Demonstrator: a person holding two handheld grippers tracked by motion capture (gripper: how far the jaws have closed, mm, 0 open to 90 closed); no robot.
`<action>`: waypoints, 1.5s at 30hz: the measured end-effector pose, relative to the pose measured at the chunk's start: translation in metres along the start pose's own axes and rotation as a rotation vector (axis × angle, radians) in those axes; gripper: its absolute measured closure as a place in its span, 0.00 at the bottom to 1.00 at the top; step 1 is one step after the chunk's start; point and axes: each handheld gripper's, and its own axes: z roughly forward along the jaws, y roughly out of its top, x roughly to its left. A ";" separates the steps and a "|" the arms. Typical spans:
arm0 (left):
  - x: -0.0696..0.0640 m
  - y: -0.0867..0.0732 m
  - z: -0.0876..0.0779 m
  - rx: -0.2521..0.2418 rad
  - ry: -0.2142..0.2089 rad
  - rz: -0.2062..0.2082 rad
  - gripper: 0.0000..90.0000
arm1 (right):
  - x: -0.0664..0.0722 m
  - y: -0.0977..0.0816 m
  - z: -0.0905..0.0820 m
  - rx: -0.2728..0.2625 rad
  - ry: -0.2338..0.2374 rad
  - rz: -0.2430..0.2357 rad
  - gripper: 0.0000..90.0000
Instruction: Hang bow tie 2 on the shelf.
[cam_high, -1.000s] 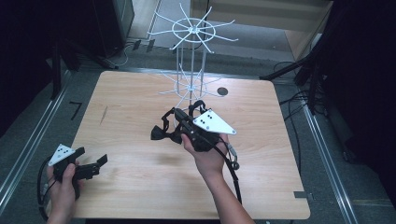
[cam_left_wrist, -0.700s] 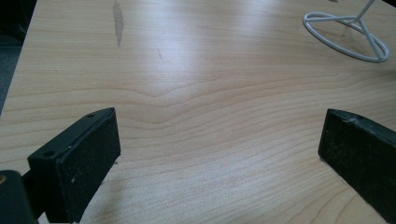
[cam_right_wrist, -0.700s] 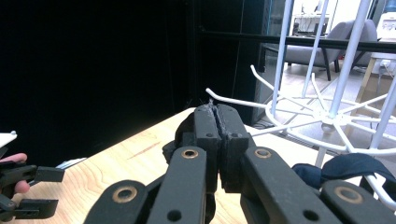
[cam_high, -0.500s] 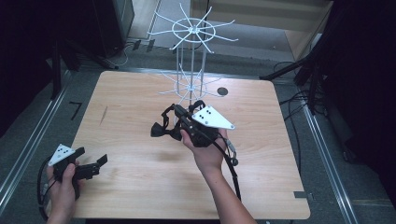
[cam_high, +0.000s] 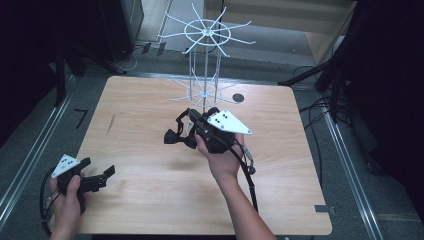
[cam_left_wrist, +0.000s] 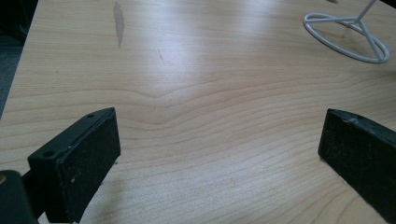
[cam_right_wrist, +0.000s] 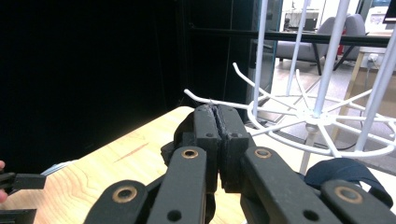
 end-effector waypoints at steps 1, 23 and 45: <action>0.000 0.000 0.000 0.000 0.000 0.000 0.00 | -0.001 0.000 0.001 0.000 -0.003 0.001 1.00; 0.000 0.000 0.000 0.002 -0.001 0.002 0.00 | -0.017 -0.005 0.009 0.024 -0.096 0.034 1.00; 0.000 0.000 0.000 0.002 -0.001 0.001 0.00 | -0.019 -0.032 0.009 0.040 -0.102 0.016 0.81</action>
